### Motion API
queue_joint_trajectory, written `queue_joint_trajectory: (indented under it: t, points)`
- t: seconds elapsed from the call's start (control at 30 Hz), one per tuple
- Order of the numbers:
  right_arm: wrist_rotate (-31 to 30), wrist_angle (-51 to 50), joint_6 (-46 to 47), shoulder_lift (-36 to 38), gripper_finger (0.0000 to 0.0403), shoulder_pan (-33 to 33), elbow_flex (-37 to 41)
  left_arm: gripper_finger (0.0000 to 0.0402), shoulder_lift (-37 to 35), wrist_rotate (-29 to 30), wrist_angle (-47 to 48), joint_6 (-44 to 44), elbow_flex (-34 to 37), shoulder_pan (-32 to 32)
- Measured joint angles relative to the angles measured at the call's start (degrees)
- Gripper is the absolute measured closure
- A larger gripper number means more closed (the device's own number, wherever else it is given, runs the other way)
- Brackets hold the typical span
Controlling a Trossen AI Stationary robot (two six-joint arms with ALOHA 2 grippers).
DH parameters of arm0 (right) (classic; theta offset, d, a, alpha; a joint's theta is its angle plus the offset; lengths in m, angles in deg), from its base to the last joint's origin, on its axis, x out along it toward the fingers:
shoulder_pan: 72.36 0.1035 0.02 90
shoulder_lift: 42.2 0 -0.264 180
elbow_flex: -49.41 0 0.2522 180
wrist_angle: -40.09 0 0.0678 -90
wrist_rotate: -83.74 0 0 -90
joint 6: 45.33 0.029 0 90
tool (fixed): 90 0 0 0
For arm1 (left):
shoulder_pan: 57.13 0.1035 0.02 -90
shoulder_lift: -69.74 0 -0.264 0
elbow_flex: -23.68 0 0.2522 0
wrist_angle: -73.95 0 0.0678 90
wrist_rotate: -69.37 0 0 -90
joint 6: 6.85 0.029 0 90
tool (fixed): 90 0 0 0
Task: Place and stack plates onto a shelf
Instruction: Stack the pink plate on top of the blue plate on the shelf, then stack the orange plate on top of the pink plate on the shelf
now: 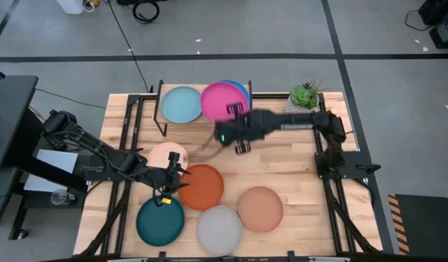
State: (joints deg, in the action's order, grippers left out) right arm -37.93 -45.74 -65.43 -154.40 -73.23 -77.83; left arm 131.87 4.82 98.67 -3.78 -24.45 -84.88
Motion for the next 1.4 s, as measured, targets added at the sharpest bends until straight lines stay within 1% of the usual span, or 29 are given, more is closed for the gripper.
queue_joint_trajectory:
  t: [0.07, 0.17, 0.23, 0.4, 0.6, 0.7, 1.1, 1.27, 1.4]
  points:
    - [3.3, 1.4, -2.3, -0.1, 0.0375, -3.5, 0.0, 0.0208, 0.0, 0.0, 0.1, -0.9, 0.0, 0.0]
    - [4.5, 2.0, -4.1, -0.2, 0.0375, -7.3, 0.0, 0.0208, 0.0, 0.0, 1.1, -1.3, 0.0, 0.0]
    - [5.4, 2.8, -6.1, -0.2, 0.0375, -8.8, 0.0, 0.0208, 0.0, 0.0, 1.2, -1.3, 0.0, 0.0]
    - [10.1, 5.1, -10.6, -0.2, 0.0375, -11.0, 0.5, 0.0208, 0.0, 1.3, 1.3, -0.9, 0.0, 0.0]
    - [10.3, 7.2, -11.3, -0.2, 0.0375, -12.1, 2.0, 0.0208, 0.0, 1.5, 1.3, -1.2, 0.0, 0.0]
    - [10.3, 7.0, -11.2, -0.2, 0.0368, -12.1, 2.4, 0.0208, 0.0, 1.5, 1.3, -1.4, 0.0, 0.0]
    - [9.7, 7.3, -8.1, -0.2, 0.0289, -11.9, 2.4, 0.0208, 0.0, 1.5, 1.3, -2.0, 0.0, 0.0]
    - [9.5, 6.9, -7.5, -0.2, 0.0279, -11.4, 2.4, 0.0208, 0.0, 1.5, 1.4, -1.9, 0.0, 0.0]
    - [7.0, 6.7, -7.3, -0.1, 0.0280, -10.5, 2.3, 0.0208, 0.0, 1.5, 1.4, -1.7, 0.0, 0.0]
